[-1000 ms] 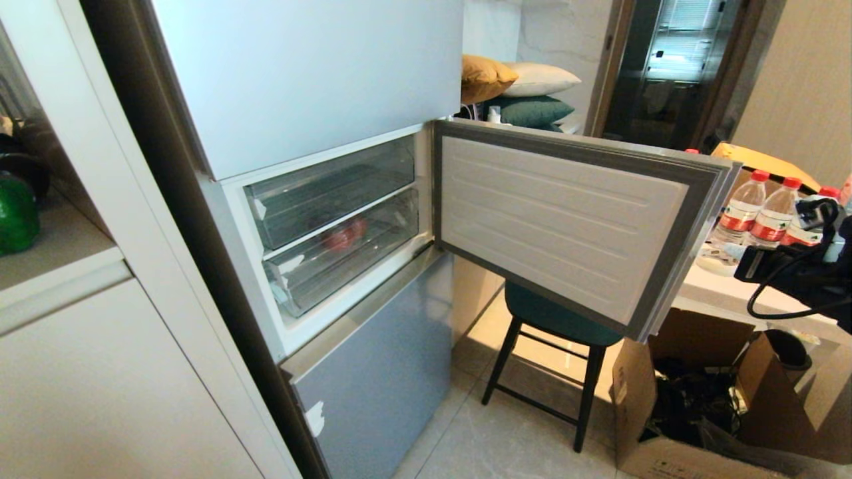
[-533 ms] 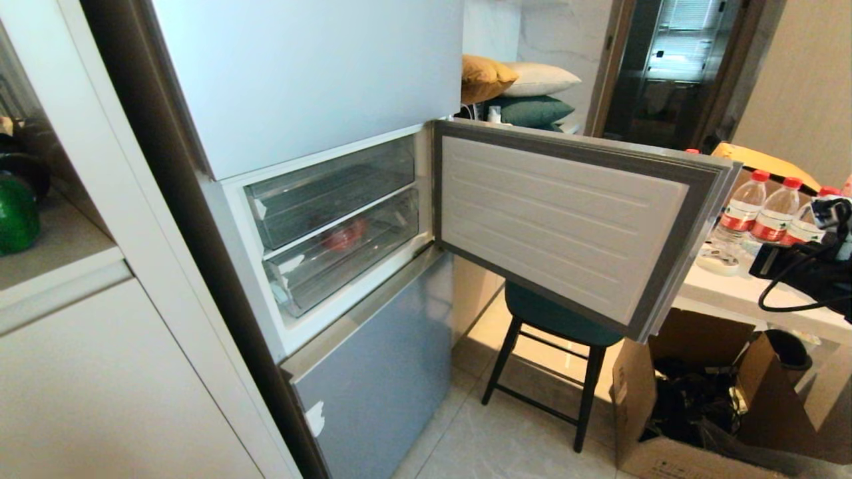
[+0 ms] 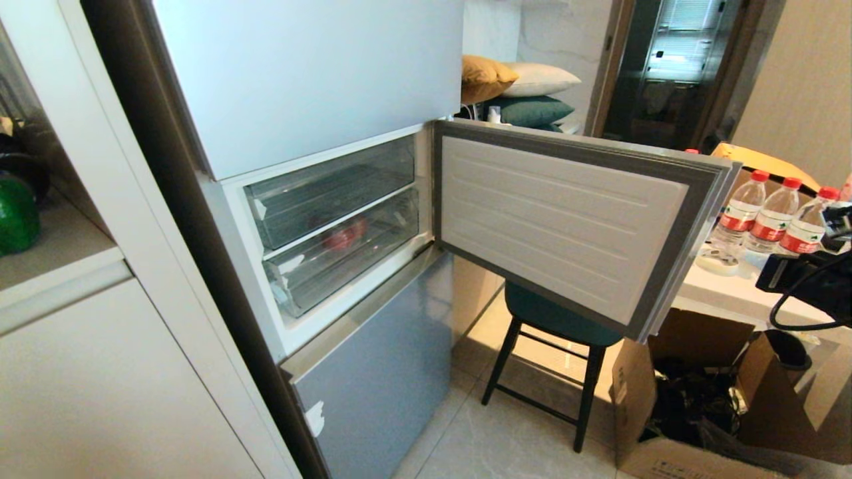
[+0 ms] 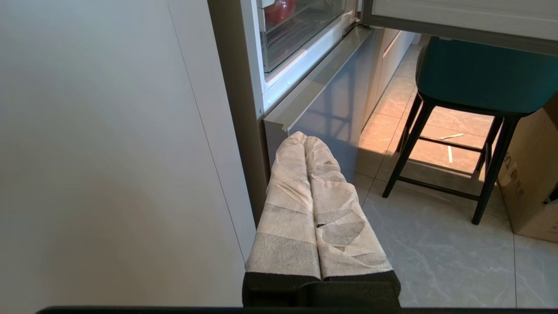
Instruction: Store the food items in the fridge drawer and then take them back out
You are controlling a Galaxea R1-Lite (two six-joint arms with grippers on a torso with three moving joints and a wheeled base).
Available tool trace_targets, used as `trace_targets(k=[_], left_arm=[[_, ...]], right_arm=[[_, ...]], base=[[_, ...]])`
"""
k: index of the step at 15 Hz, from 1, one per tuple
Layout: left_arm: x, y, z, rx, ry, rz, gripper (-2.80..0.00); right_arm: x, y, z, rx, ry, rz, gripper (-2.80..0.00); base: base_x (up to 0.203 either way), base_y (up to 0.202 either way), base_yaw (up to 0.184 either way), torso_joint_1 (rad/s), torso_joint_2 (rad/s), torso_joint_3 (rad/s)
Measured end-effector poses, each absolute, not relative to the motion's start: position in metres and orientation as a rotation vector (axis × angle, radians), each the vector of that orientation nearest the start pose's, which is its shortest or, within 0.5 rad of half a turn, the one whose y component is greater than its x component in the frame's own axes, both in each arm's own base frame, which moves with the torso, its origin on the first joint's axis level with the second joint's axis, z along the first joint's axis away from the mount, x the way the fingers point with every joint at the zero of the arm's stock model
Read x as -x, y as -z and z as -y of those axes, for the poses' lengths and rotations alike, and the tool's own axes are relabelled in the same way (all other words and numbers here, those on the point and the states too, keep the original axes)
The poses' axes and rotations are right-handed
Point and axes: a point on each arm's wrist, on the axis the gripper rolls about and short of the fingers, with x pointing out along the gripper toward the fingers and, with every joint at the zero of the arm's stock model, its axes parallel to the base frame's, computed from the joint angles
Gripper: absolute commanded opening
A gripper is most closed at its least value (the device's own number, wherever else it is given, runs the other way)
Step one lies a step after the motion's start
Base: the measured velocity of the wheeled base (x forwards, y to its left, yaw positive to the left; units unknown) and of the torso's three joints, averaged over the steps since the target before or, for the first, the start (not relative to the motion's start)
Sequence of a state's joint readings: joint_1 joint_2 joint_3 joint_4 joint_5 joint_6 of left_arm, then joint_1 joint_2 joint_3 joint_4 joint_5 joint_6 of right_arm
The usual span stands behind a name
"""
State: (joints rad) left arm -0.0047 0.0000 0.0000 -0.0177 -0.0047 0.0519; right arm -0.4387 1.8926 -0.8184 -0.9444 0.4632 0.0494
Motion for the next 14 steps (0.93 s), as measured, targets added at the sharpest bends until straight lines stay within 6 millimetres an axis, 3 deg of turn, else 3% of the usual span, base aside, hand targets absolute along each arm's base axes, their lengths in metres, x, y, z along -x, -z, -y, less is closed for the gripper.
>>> trace_targets(k=[6, 12, 14], left_arm=[[0.023, -0.077, 0.000, -0.052, 0.009, 0.018, -2.80], [0.023, -0.077, 0.000, -0.053, 0.009, 0.018, -2.80], [0.023, -0.077, 0.000, -0.053, 0.008, 0.018, -2.80]], right_arm=[[-0.334, -0.155, 0.144, -0.095, -0.088, -0.087, -2.80], [-0.359, -0.142, 0.159, -0.094, -0.082, -0.083, -2.80], [-0.358, -0.137, 0.159, -0.097, -0.079, -0.094, -2.80]], base=[[0.000, 0.000, 0.000, 0.000, 0.00, 0.000], [0.000, 0.000, 0.000, 0.000, 0.00, 0.000], [0.000, 0.000, 0.000, 0.000, 0.00, 0.000]])
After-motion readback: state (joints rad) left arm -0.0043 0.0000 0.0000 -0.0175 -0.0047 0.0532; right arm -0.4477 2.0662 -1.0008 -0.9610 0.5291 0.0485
